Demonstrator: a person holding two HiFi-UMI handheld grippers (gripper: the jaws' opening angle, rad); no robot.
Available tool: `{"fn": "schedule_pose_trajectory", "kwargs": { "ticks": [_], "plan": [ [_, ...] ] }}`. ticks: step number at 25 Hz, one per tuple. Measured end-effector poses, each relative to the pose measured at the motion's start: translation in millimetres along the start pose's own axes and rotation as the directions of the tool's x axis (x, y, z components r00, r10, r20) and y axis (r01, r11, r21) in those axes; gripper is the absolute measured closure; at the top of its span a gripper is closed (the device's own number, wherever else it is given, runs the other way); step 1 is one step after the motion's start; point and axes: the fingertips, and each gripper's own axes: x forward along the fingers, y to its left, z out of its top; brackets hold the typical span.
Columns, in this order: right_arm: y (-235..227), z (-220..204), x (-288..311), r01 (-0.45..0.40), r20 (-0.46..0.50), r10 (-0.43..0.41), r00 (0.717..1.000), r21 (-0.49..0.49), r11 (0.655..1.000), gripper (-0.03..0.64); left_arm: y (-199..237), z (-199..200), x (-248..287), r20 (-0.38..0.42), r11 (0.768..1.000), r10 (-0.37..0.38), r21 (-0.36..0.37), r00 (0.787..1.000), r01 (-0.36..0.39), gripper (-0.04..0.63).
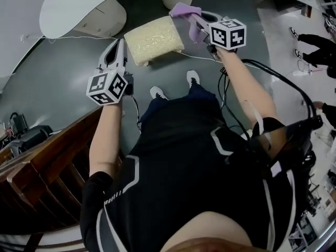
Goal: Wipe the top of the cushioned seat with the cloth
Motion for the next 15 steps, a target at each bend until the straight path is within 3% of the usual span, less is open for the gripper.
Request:
{"fn": "schedule_pose_trajectory", "kwargs": {
  "ticks": [3, 7, 11, 15],
  "plan": [
    [15.6, 40.1, -29.0, 0.005, 0.073, -0.006, 0.997, 0.019, 1.0, 0.591, -2.1, 31.8, -15.2, 0.083, 0.999, 0.033, -0.007, 0.996, -0.032, 0.591],
    [44.1, 97.8, -54.5, -0.026, 0.17, 0.026, 0.985, 0.001, 1.0, 0.591, -4.5, 73.5, -27.7, 0.158, 1.0, 0.008, -0.027, 0.987, -0.004, 0.591],
    [71.1, 135.4, -76.4, -0.046, 0.22, 0.06, 0.974, -0.066, 0.997, 0.591, -11.1, 108.2, -42.7, 0.218, 1.0, -0.011, -0.01, 0.976, 0.014, 0.591],
    [80.3, 148.6, -84.9, -0.037, 0.242, 0.064, 0.968, -0.116, 0.993, 0.591, -9.0, 124.9, -53.6, 0.238, 0.998, 0.042, 0.028, 0.97, -0.05, 0.592]
  ]
}}
